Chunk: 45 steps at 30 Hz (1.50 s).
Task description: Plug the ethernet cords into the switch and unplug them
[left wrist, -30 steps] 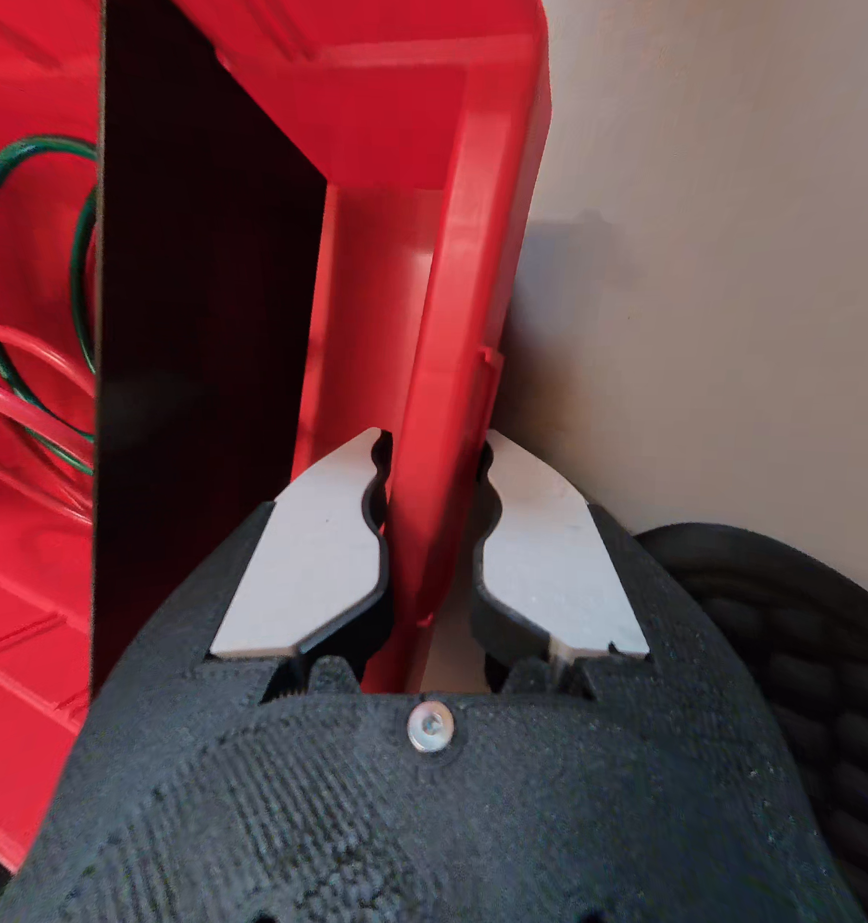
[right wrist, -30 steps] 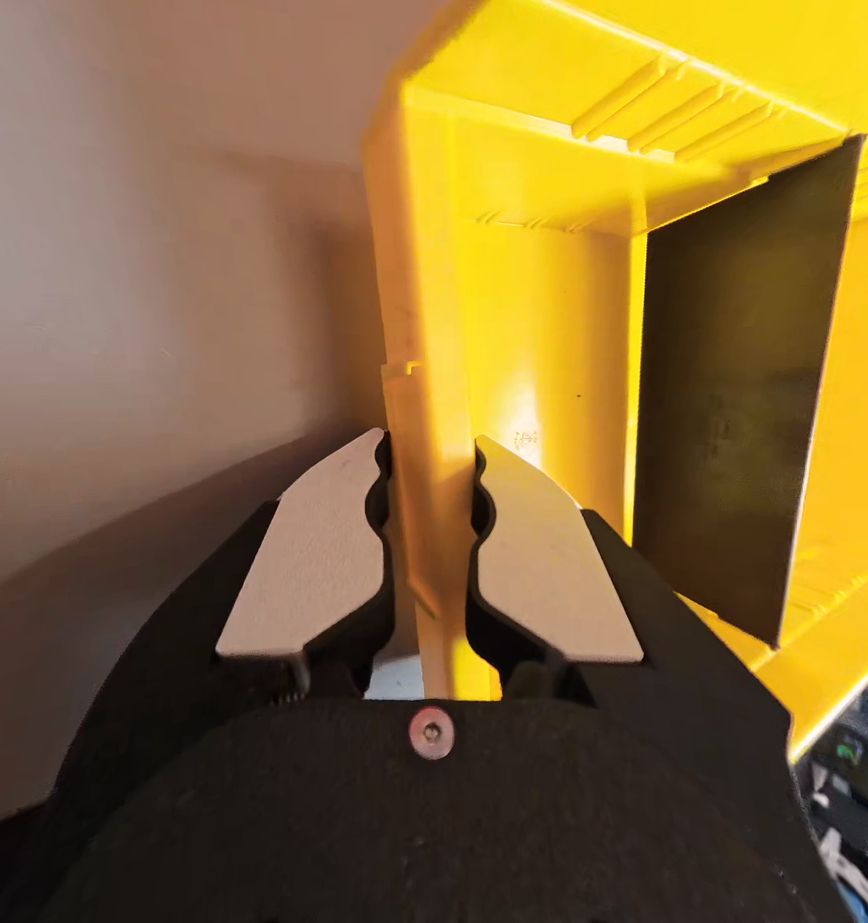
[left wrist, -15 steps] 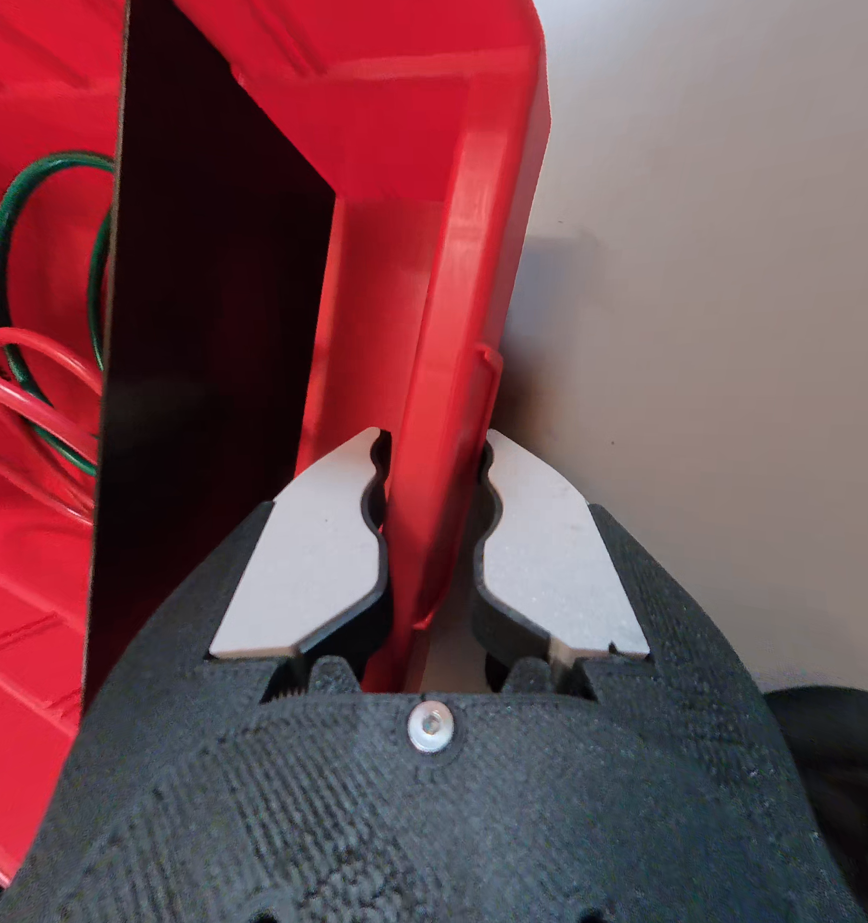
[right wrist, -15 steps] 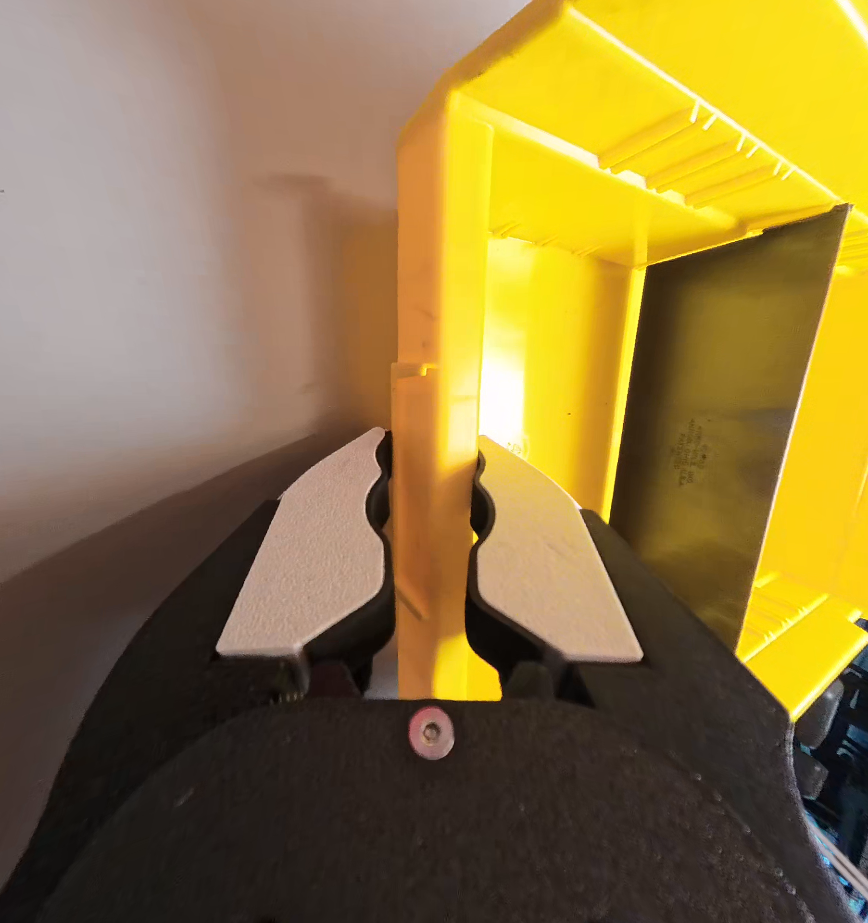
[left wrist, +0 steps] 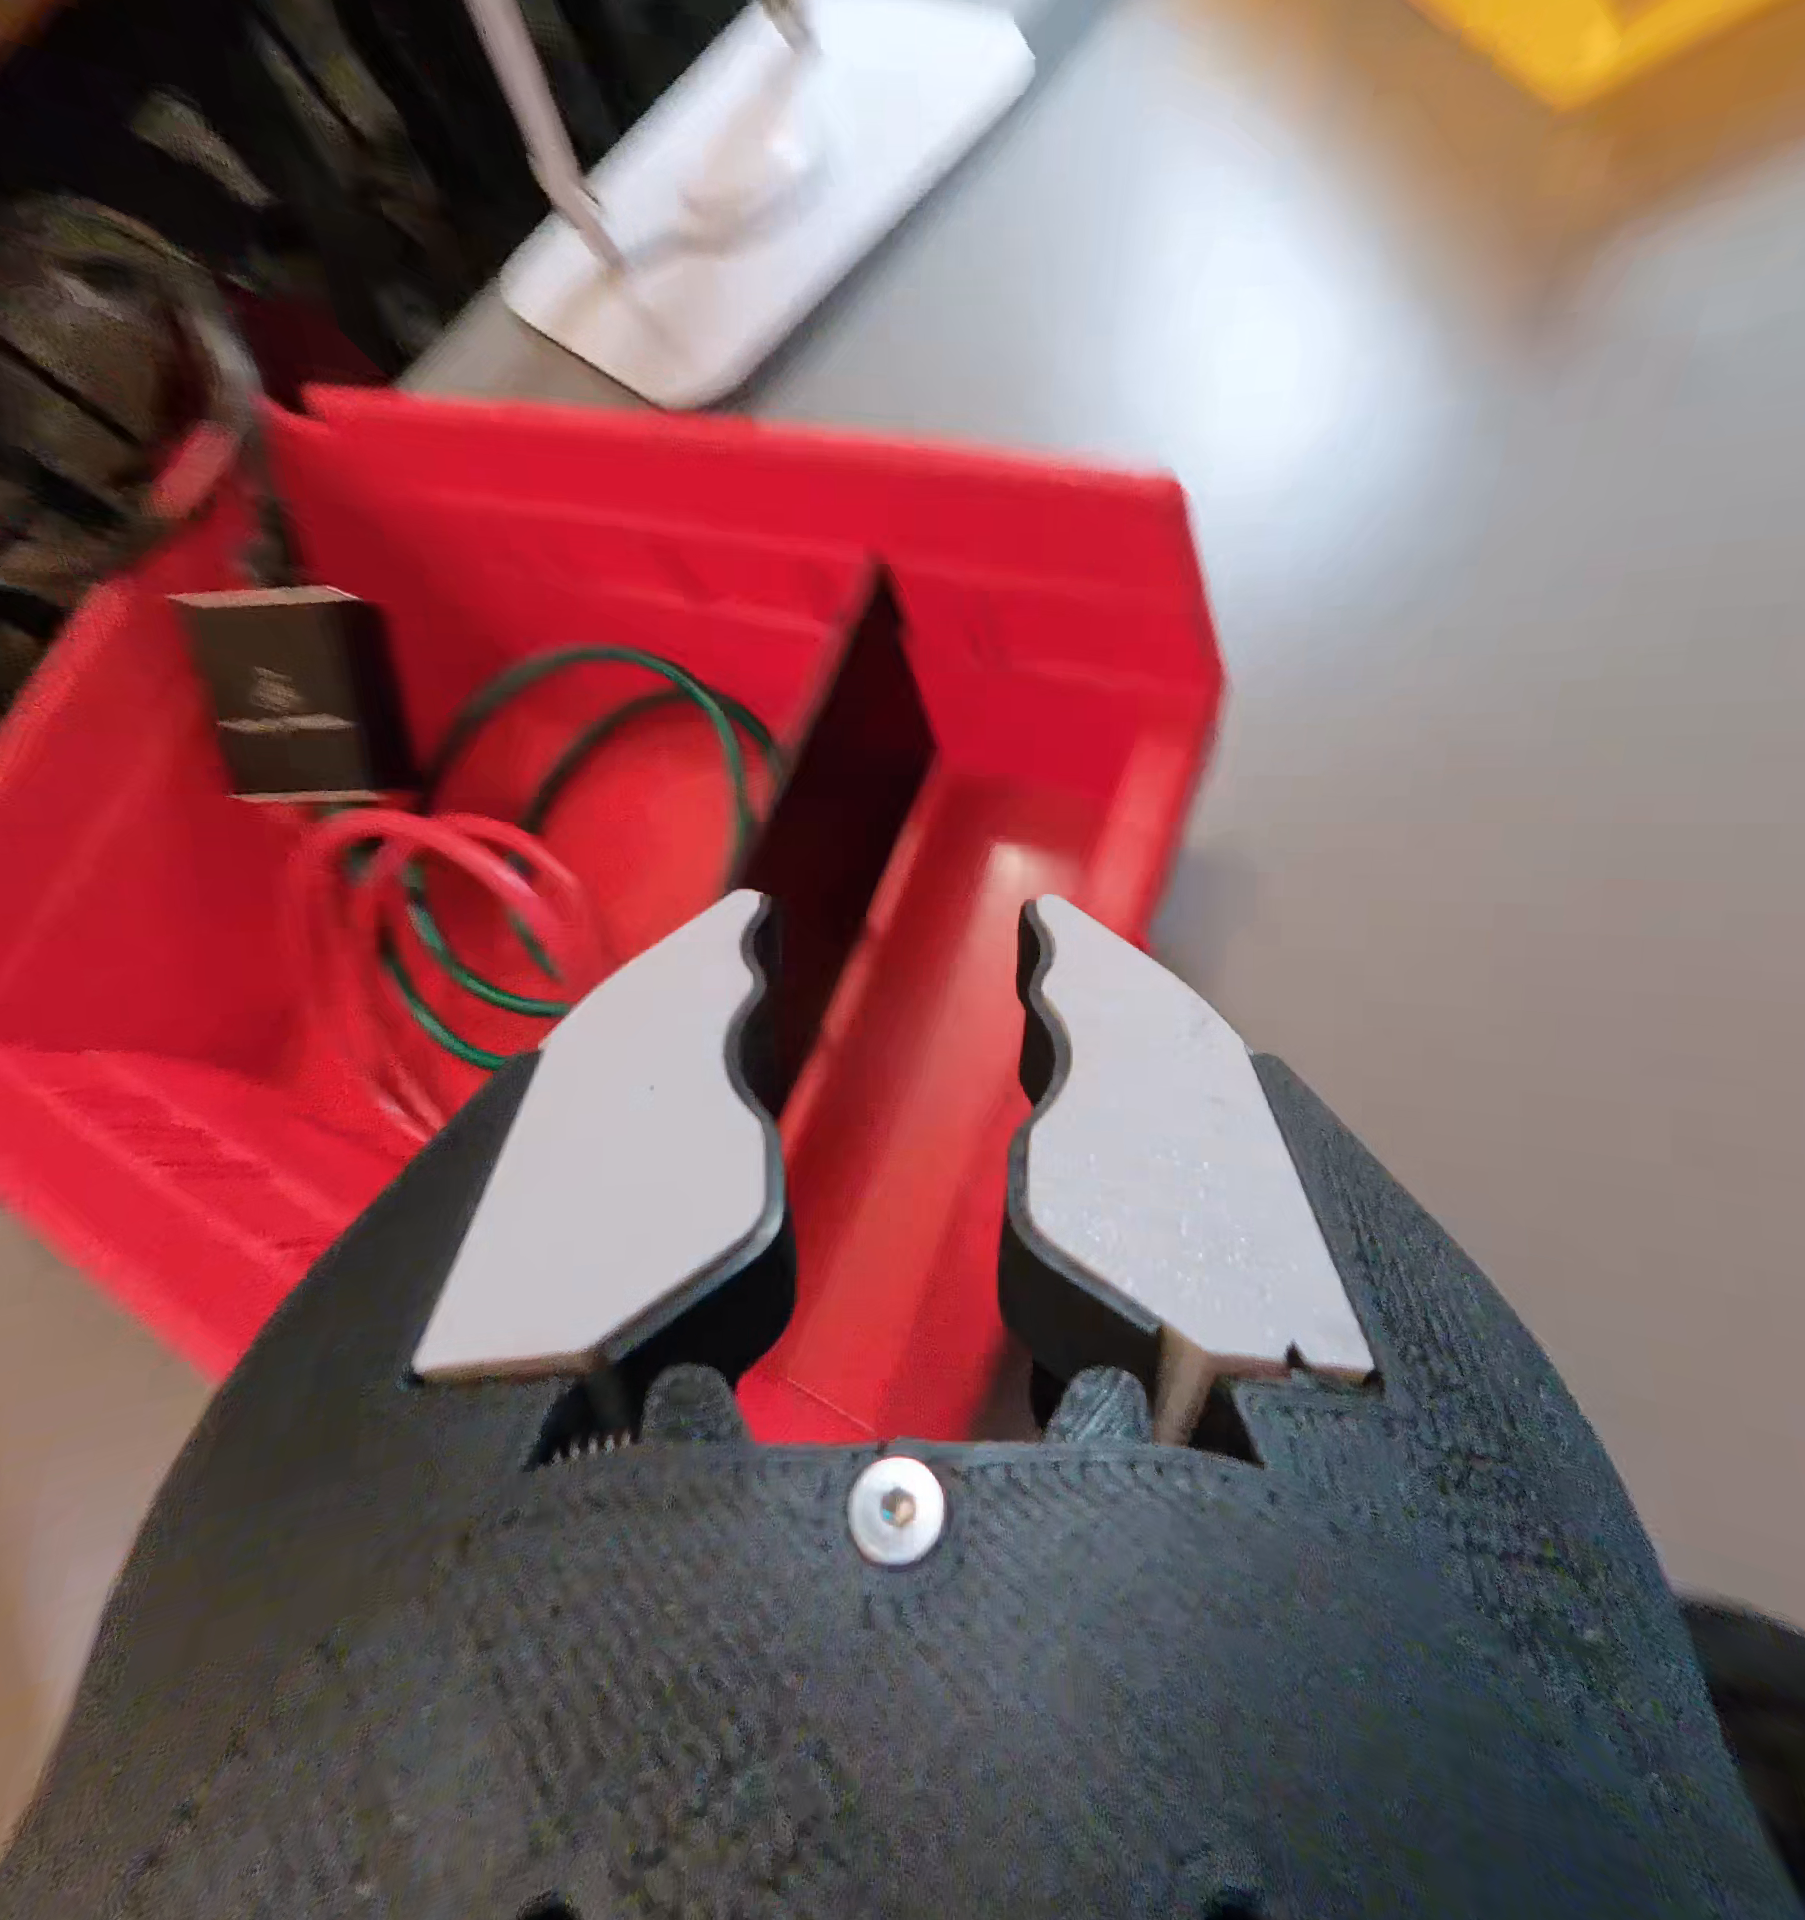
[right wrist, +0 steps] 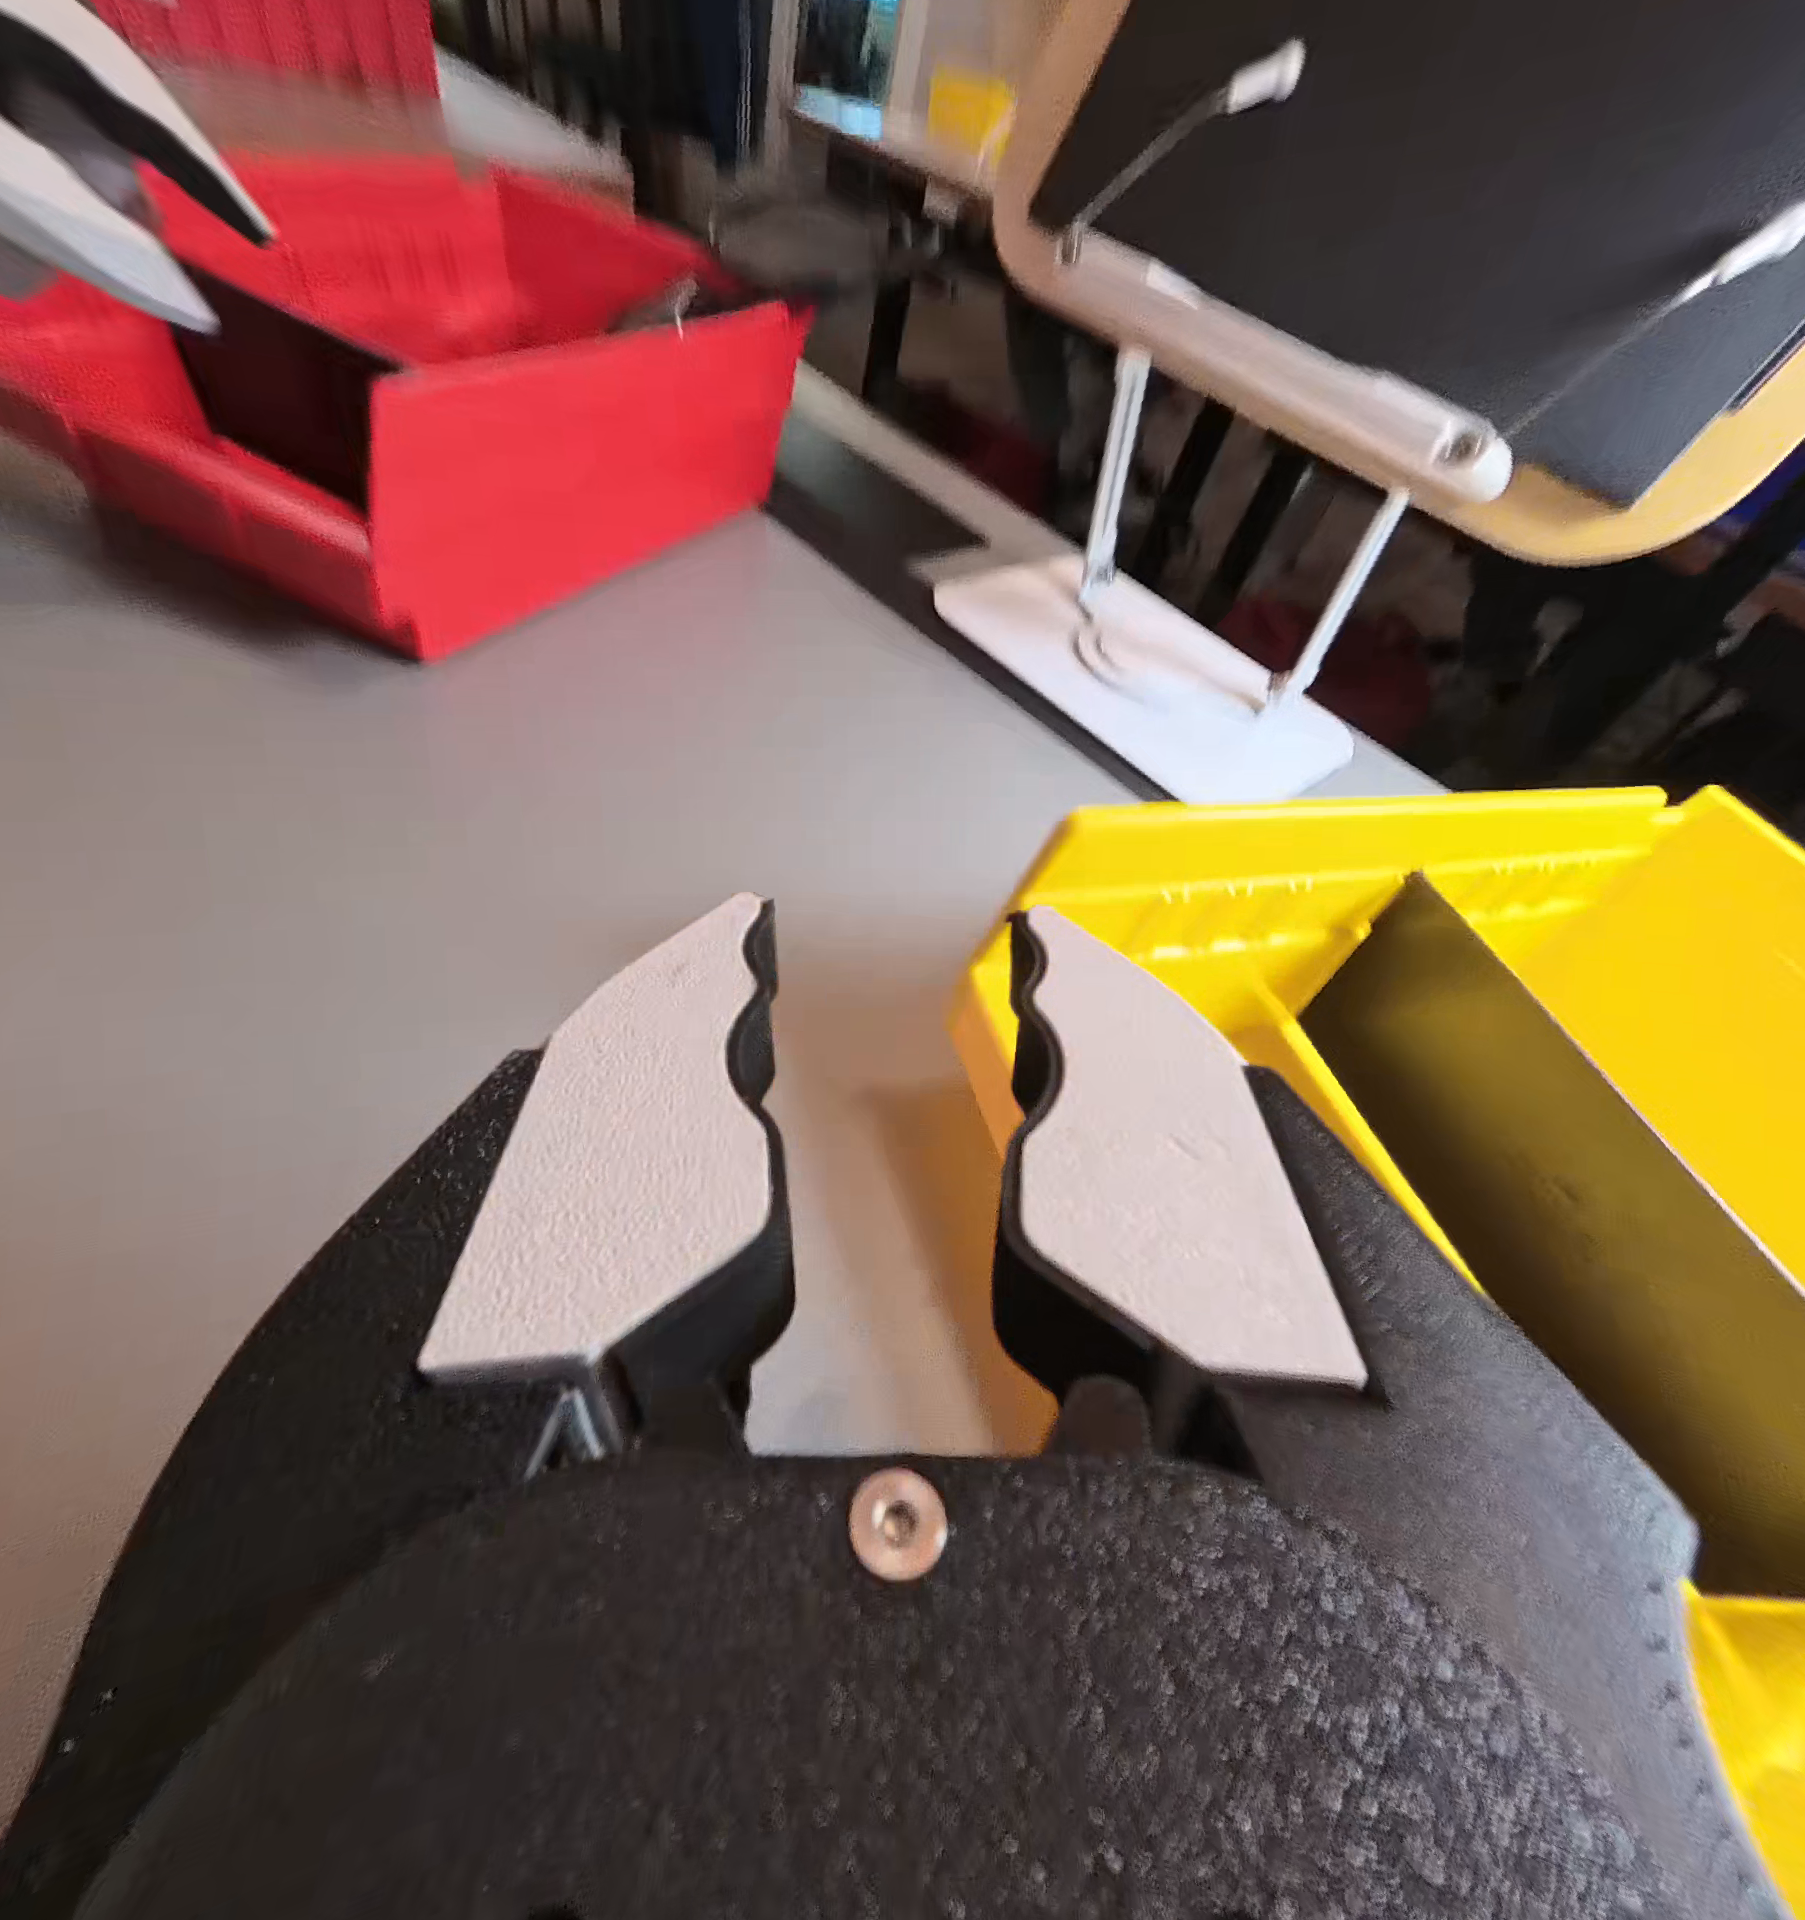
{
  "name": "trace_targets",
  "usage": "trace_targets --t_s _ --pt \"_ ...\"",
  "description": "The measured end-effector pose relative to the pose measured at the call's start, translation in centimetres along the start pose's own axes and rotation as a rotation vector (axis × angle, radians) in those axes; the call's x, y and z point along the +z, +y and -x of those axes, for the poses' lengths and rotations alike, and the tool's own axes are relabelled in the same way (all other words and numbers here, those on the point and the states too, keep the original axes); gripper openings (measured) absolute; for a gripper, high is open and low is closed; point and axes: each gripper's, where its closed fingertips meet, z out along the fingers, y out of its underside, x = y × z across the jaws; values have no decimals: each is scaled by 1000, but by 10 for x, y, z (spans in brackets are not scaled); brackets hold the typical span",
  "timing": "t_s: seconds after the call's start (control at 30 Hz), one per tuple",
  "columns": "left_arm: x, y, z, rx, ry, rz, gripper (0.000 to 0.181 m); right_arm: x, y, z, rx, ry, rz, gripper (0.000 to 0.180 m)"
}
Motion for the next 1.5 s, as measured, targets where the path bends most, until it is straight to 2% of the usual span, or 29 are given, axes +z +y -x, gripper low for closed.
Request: trace_targets --t_s 0.13,0.3,0.43,0.53,0.63,0.77,1.0,1.23,1.37,1.5 --pt "1 -49 72 -188 -168 -155 50 5 -11 12 53 25 -114 45" --pt "55 -37 149 -319 -381 -44 59 10 -3 14 78 61 -131 49" --pt "104 -11 165 -289 -421 136 65 9 -5 9 106 84 -145 52" --pt "126 3 170 -245 -424 256 70 7 -5 7 125 86 -156 52" --pt "135 13 179 -189 -476 337 66 7 -4 7 120 82 -154 52" --pt "136 12 183 -152 -515 355 62 8 0 13 99 67 -140 51" --pt "95 -17 196 -176 -568 214 59 9 2 19 67 55 -126 50" --pt "20 -89 190 -109 -578 -70 59 7 -6 20 65 55 -148 49" --pt "-36 -139 169 -42 -585 -265 59 4 -34 20 68 49 -206 49" --pt "-101 -194 143 37 -613 -470 59 -1 -88 29 64 1 -306 49"
